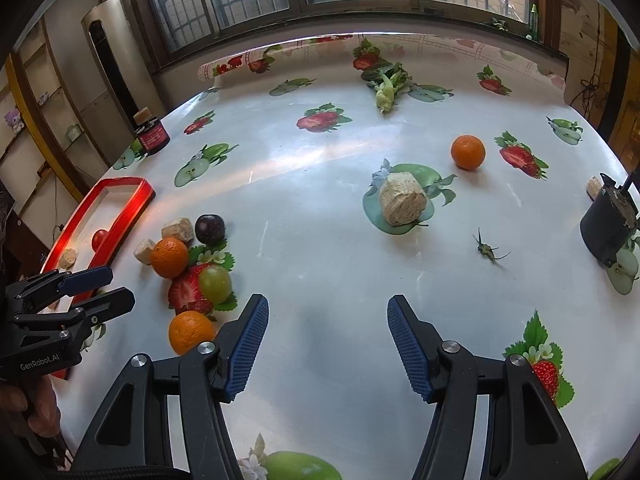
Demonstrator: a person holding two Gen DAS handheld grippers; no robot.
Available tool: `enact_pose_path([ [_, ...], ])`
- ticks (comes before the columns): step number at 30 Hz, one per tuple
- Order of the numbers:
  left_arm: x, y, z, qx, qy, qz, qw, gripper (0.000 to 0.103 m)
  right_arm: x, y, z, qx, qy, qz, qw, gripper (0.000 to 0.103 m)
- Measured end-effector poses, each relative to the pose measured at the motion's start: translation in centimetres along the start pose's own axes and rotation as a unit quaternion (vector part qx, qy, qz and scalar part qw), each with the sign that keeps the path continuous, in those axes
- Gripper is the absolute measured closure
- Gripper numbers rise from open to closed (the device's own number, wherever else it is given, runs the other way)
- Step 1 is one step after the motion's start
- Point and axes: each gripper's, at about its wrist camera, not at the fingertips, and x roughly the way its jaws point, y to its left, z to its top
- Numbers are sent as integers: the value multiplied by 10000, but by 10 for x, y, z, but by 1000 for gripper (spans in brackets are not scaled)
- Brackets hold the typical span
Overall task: Organize fruits
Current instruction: 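Move both open tools back toward the oranges beside the strawberry print, then grasp an orange with the left tool while the right tool grasps another orange, then carry both held oranges over the red tray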
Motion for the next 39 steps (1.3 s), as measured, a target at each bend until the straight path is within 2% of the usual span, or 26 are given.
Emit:
enact_pose_path([
  [4, 10, 2, 5, -64, 57, -50, 10000, 46, 3, -8, 0, 99, 44, 57, 9999, 39],
  [12, 32, 2, 15, -81, 174, -161, 9997, 47, -3, 25, -26, -161, 135, 614, 9979, 39],
  [13, 36, 1, 17, -64, 193, -195, 9996, 48, -3, 29, -29, -189, 156, 647, 9976, 39],
  [15, 42, -1, 19, 33, 190, -185, 9996, 69, -3, 35, -32, -248, 205, 719, 9969, 39],
  [24, 20, 3, 11, 170, -36, -182, 9997, 70, 14, 75, -29, -600, 346, 911, 9934, 40],
  [27, 9, 9, 8, 115, -110, -147, 9998, 70, 25, 86, -27, -738, 390, 831, 9930, 52],
  [28, 5, 11, 7, 90, -126, -151, 9998, 70, 25, 89, -26, -793, 354, 754, 9934, 61],
  [30, -1, 14, 5, 68, -156, -138, 9998, 70, 24, 90, -24, -780, 387, 857, 9925, 68],
  [32, -7, 15, 3, 66, -202, -137, 9997, 70, 19, 93, -23, -829, 296, 744, 9933, 68],
  [39, -27, 20, -4, 53, -347, -88, 9993, 70, -6, 98, -12, -837, 33, 808, 9932, 68],
])
